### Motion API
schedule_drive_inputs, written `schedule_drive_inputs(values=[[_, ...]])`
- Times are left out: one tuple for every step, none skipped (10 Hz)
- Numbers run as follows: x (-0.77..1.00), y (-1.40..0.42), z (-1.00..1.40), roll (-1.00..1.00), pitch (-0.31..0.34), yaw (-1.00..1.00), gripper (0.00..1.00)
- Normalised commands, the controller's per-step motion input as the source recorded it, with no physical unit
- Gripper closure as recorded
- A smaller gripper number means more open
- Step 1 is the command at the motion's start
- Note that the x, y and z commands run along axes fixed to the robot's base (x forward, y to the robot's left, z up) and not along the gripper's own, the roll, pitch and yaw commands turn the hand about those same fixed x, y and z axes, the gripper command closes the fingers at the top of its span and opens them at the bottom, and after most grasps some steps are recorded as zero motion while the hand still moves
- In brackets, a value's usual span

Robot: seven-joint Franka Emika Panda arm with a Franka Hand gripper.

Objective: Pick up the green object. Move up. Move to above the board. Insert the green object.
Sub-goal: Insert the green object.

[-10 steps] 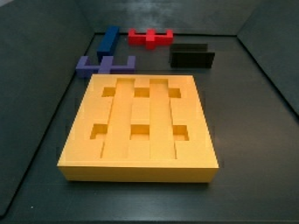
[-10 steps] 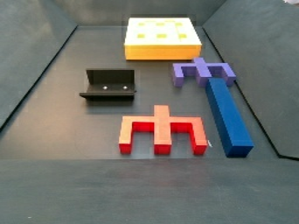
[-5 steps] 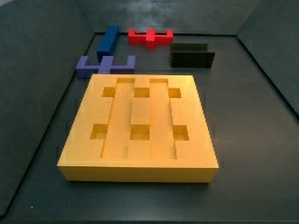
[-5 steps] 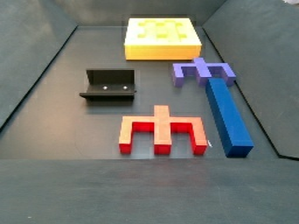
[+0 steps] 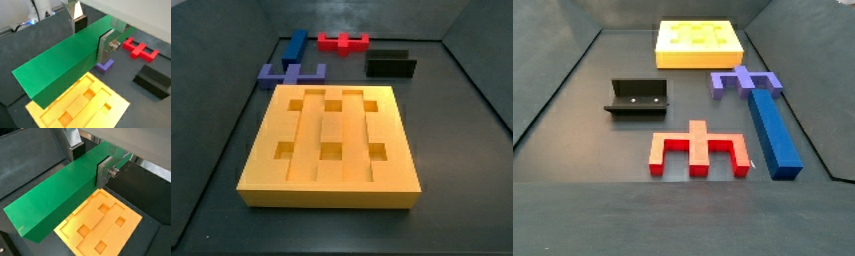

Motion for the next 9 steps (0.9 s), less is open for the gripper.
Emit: schedule_drive_inputs(values=[[0.11, -0.34, -0.96, 0.17, 0.0, 0.34, 1.0], [0.06, -0.38, -0.87, 0.2, -0.039, 0.23, 1.0], [0.07, -0.32, -1.0, 0.13, -0.047, 0.15, 1.0], [0.01, -0.11, -1.0, 0.04, -0.064, 0.1, 1.0], [0.1, 0.0, -1.0, 0.01, -0.006, 0.05, 1.0], [0.0, 0.0, -1.0, -0.02, -0.107, 0.03, 1.0], [0.0, 0.0, -0.63, -0.24, -0.1, 0.14, 1.0], [-0.06, 0.03, -0.51, -0.28, -0.136, 0.12, 1.0], [-0.13, 0.08, -0.44, -0.29, -0.196, 0.13, 1.0]])
